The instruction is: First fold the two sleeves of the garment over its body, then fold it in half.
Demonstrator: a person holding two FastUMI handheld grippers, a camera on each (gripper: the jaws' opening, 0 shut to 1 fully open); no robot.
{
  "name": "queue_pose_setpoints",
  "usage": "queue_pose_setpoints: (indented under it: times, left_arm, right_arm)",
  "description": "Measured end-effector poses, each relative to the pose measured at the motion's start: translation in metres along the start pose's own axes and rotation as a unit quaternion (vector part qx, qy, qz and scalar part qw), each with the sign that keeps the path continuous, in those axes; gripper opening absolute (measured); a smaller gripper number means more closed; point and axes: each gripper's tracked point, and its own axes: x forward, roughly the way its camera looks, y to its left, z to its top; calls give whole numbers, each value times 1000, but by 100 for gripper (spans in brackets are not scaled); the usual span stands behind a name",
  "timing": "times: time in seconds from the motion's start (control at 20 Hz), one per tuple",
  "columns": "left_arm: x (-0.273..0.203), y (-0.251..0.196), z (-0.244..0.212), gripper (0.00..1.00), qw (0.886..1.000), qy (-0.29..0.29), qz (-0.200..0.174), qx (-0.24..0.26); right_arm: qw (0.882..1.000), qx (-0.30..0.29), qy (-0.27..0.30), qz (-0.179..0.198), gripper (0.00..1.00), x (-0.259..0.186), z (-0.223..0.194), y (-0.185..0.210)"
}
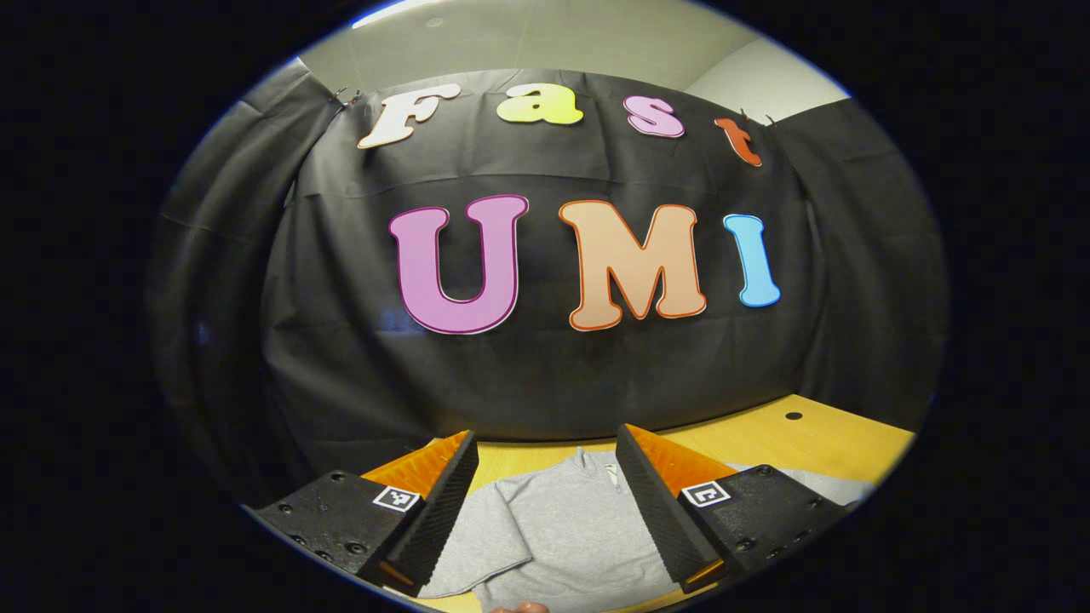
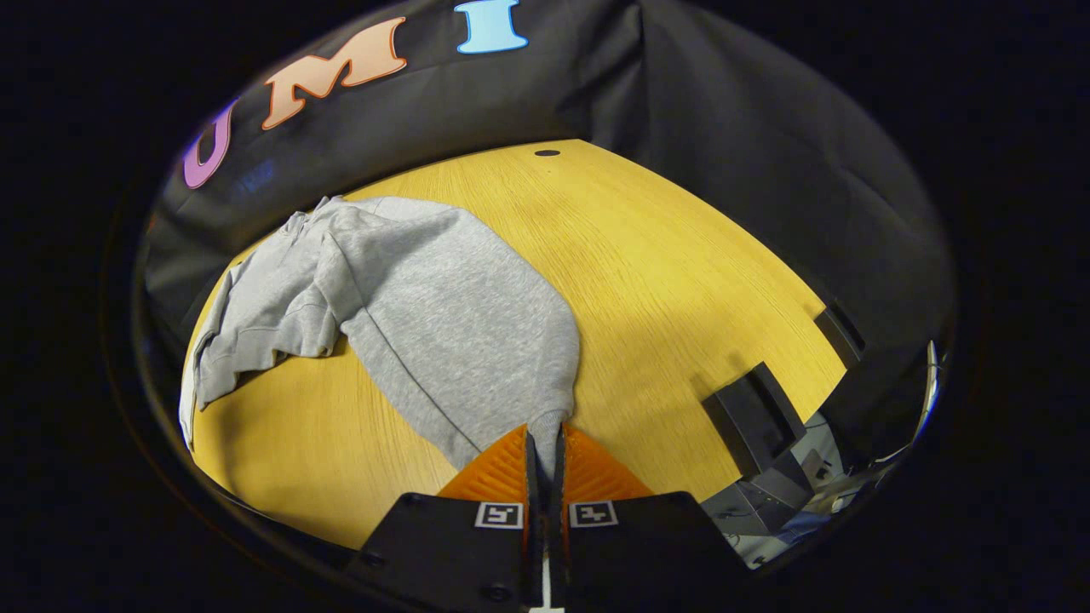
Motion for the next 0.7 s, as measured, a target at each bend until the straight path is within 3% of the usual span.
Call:
queue_pose_setpoints:
  times: [0.55,0.6,0.7]
  left_arm:
    - [-4,11,4,95,1000,-4,13,6]
    - [-5,13,5,100,1000,-4,14,6]
    - [-8,17,5,100,1000,-4,19,8]
  right_arm:
    - [996,62,-49,49,5,-7,72,30]
    - [995,62,-57,55,5,-10,84,35]
    - [994,58,-71,64,5,-13,102,45]
